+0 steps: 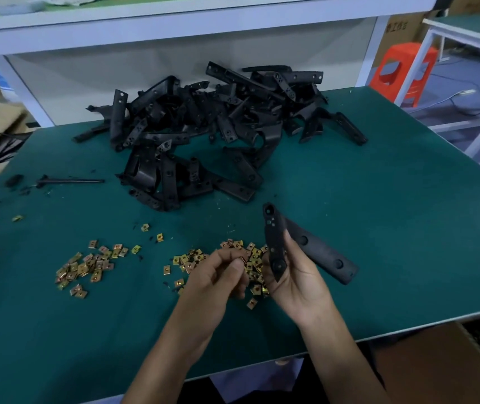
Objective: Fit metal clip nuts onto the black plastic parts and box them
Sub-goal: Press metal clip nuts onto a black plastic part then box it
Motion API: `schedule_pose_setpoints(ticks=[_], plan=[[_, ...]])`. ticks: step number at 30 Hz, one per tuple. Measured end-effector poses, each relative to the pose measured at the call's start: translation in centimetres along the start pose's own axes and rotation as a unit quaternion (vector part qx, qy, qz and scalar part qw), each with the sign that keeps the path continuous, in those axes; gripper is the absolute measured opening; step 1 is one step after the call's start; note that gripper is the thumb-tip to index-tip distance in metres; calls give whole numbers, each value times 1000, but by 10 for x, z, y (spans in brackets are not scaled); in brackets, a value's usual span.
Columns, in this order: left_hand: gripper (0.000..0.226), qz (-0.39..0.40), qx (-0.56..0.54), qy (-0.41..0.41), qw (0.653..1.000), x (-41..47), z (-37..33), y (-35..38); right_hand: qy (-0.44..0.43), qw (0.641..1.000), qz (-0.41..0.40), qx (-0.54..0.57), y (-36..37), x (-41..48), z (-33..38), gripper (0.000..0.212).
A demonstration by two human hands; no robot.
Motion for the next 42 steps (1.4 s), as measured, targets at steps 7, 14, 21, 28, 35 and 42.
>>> schedule_pose_setpoints(ticks=[7, 14, 21, 28, 35, 42], plan=[[18, -10, -64, 16, 998, -2, -1, 2, 19, 1000, 3, 6, -4, -1, -3, 32], [27, -50, -73, 31, 996, 0, -5, 3, 45, 997, 22, -55, -3, -1, -9, 35], [30, -64, -73, 27, 995, 3, -4, 5, 51, 994, 30, -95, -1, 0, -11, 41], [29, -82, -129, 25, 988, 4, -4, 5, 47, 994, 37, -94, -1, 2, -13, 52], [21, -43, -100, 8, 994, 5, -14, 5, 48, 991, 92, -86, 10, 0, -14, 43], [16, 27, -7, -13, 1000, 15, -21, 3, 29, 994, 64, -82, 4, 0, -12, 46]])
Point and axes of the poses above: each hand's wrist, its own x-axis towards the middle knuckle, its own y-axis out of the palm, z = x × y, the point moved 7 cm from there along x, towards the middle knuckle, and after that the axes turned 11 degrees about z, right-handed, at the moved point
